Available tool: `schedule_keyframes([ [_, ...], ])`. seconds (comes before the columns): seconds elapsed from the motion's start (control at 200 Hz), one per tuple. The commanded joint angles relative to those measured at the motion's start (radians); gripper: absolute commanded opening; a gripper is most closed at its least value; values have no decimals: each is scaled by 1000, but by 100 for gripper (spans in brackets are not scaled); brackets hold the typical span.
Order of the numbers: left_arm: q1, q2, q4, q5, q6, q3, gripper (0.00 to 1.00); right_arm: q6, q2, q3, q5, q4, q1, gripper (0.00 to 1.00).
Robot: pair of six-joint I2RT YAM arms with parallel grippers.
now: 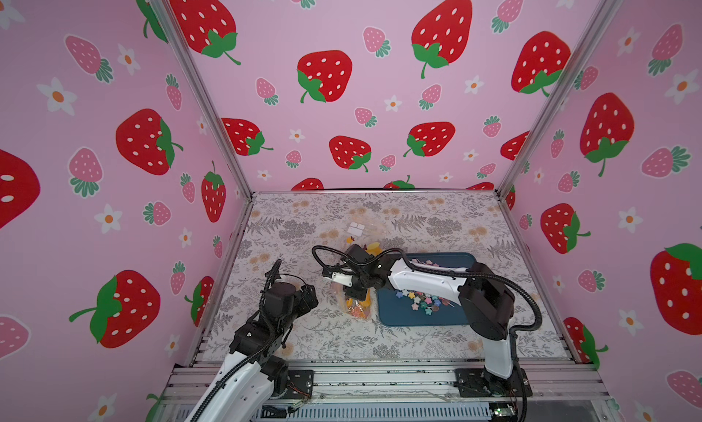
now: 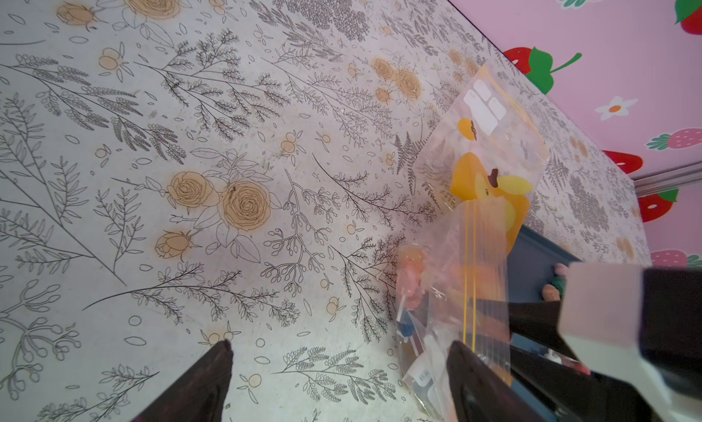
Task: Pour candies out of the ziploc bag
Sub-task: Open the ziploc bag at the center of the board.
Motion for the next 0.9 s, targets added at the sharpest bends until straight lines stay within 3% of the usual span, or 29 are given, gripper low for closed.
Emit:
schedule_keyframes([
  [0.0, 5, 10, 38, 20, 32, 18, 89, 31, -89, -29, -47, 36, -9, 0],
  [0.12, 5, 42, 94, 96, 129, 42, 88, 94, -169, -91, -132, 71, -49, 0],
  [0.35, 3, 168, 185, 314, 286, 106, 88, 314, -281, -228, -496, 230, -220, 0],
  [0.535, -54, 280, 220, 505, 444, 161, 88, 444, -292, -290, -686, 347, -306, 0],
  [0.71, -218, 352, 187, 444, 585, 210, 90, 507, -336, -334, -770, 417, -343, 0],
  [0.895, -241, 375, 221, 323, 581, 195, 89, 495, -400, -354, -793, 382, -357, 0],
])
